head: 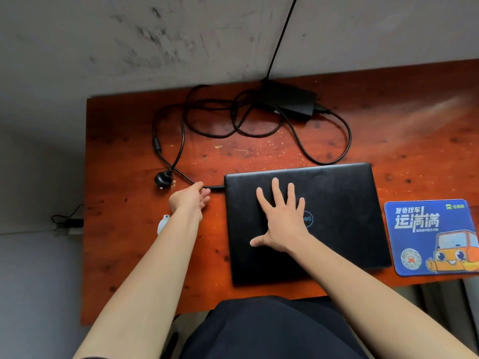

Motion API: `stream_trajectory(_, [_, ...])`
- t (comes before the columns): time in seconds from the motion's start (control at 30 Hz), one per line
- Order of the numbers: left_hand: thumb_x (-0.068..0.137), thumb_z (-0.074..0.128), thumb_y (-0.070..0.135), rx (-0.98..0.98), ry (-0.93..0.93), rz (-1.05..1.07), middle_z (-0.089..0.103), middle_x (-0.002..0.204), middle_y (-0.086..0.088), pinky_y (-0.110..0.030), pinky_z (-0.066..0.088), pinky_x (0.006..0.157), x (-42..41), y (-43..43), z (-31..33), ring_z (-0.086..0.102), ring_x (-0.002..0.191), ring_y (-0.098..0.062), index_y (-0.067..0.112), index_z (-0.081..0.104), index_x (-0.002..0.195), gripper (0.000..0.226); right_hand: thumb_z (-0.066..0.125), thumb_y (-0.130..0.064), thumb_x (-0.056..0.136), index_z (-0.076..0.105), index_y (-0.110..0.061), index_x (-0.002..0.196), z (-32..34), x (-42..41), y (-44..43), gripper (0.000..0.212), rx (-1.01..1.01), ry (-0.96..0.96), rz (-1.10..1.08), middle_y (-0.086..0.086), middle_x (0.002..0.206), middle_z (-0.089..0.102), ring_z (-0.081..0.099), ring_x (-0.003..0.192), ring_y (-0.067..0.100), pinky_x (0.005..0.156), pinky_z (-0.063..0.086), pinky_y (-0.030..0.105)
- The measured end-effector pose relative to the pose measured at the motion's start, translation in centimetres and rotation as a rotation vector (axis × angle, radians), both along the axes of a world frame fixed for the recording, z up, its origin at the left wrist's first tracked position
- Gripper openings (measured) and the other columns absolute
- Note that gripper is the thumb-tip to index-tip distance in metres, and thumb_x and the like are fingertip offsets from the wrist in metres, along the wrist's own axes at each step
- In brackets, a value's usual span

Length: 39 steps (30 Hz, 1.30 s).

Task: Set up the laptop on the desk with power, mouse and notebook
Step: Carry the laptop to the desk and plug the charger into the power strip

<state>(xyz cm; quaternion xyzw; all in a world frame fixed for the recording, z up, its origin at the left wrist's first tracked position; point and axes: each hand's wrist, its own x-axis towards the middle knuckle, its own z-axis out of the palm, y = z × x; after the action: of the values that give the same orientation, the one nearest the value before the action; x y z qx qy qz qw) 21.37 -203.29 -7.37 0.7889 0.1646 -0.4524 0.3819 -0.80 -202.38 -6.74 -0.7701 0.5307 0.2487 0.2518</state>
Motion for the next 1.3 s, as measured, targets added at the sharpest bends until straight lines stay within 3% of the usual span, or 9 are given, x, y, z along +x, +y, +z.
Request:
stream_trajectory(0.2, [0.084, 0.078, 0.019, 0.013, -0.023, -0.112, 0.075, 0.076, -0.006, -0.022, 0.055, 0.047, -0.2, -0.1, -0.2, 0.073, 0.06, -0.011, 0.007, 0.064, 0.083, 0.019, 0.075, -0.077, 0.06, -0.018, -0.035, 0.154, -0.2, -0.3, 0.1, 0.139, 0.003, -0.02, -0.013, 0.009, 0.159, -0.037, -0.03, 0.144, 0.047, 0.115, -0.001, 0.069])
stream_trajectory(0.4, [0.095, 0.064, 0.026, -0.165, 0.053, -0.292, 0.072, 0.096, -0.005, -0.031, 0.061, 0.071, 0.1, 1.6, 1.0, 0.073, 0.086, -0.017, 0.013, 0.064, 0.096, 0.014, 0.074, -0.079, 0.058, -0.017, -0.037, 0.155, 0.1, -0.6, 0.0, 0.14, 0.022, -0.019, -0.035, 0.006, 0.159, -0.036, -0.03, 0.145, 0.045, 0.116, -0.001, 0.068])
stream_trajectory(0.57, [0.095, 0.059, 0.031, -0.261, -0.688, -0.849, 0.068, 0.101, 0.007, -0.017, 0.043, 0.072, 0.9, 7.3, 1.8, 0.061, 0.096, -0.01, 0.022, 0.067, 0.107, 0.017, 0.076, -0.077, 0.058, -0.014, -0.037, 0.156, 0.5, -0.8, 0.2, 0.139, 0.028, -0.053, -0.061, 0.005, 0.16, -0.035, -0.029, 0.145, 0.043, 0.116, -0.004, 0.065])
stream_trajectory(0.63, [0.092, 0.062, 0.031, -0.208, -0.949, -0.912, 0.063, 0.112, 0.002, -0.024, 0.041, 0.079, 1.5, 10.0, 1.6, 0.053, 0.103, -0.011, 0.021, 0.064, 0.116, 0.025, 0.07, -0.075, 0.068, -0.009, -0.031, 0.158, 0.8, -0.4, 0.1, 0.128, -0.044, -0.107, 0.011, 0.01, 0.162, -0.029, -0.025, 0.148, 0.041, 0.118, -0.005, 0.061])
stream_trajectory(0.7, [0.088, 0.066, 0.035, -0.097, -1.035, -0.923, 0.055, 0.122, -0.005, -0.034, 0.046, 0.084, 2.1, 12.1, 1.2, 0.049, 0.11, -0.02, 0.018, 0.054, 0.129, 0.045, 0.056, -0.066, 0.087, 0.0, -0.023, 0.16, 1.2, 1.3, -0.6, 0.102, -0.188, -0.215, 0.132, 0.014, 0.165, -0.02, -0.017, 0.151, 0.037, 0.122, -0.002, 0.056])
stream_trajectory(0.93, [0.083, 0.068, 0.051, 0.108, -0.854, -1.037, 0.043, 0.137, -0.011, -0.044, 0.045, 0.099, 2.5, 17.8, -0.5, 0.043, 0.12, -0.028, 0.015, 0.022, 0.151, 0.09, 0.047, -0.032, 0.101, 0.023, -0.014, 0.156, 3.1, 15.0, -5.0, 0.063, -0.438, -0.382, 0.513, 0.016, 0.165, 0.017, 0.008, 0.152, 0.036, 0.122, 0.01, 0.055])
stream_trajectory(1.07, [0.084, 0.065, 0.049, 0.104, -0.884, -1.132, 0.042, 0.129, -0.007, -0.042, 0.047, 0.093, 2.3, 20.4, -1.2, 0.043, 0.111, -0.025, 0.025, 0.001, 0.155, 0.098, 0.041, -0.03, 0.103, 0.022, -0.008, 0.156, 2.3, 19.5, -5.7, 0.06, -0.448, -0.265, 0.732, 0.015, 0.154, 0.039, 0.026, 0.147, 0.035, 0.121, 0.006, 0.056])
stream_trajectory(1.17, [0.082, 0.066, 0.052, 0.158, -0.886, -1.128, 0.043, 0.121, -0.005, -0.039, 0.048, 0.088, 2.7, 20.4, -1.2, 0.042, 0.103, -0.021, 0.029, -0.002, 0.153, 0.102, 0.043, -0.036, 0.103, 0.05, -0.009, 0.137, 1.3, 19.9, -5.4, 0.044, -0.417, -0.144, 0.74, 0.013, 0.123, 0.062, 0.056, 0.118, 0.033, 0.117, 0.015, 0.056])
stream_trajectory(1.3, [0.075, 0.069, 0.063, 0.231, -0.791, -1.055, 0.04, 0.118, -0.003, -0.037, 0.048, 0.087, 3.3, 20.2, -1.4, 0.044, 0.106, -0.021, 0.032, 0.003, 0.152, 0.107, 0.044, -0.041, 0.104, 0.062, -0.016, 0.11, 0.4, 17.5, -3.6, 0.031, -0.315, -0.147, 0.732, 0.006, 0.107, 0.069, 0.065, 0.095, 0.027, 0.093, 0.037, 0.044])
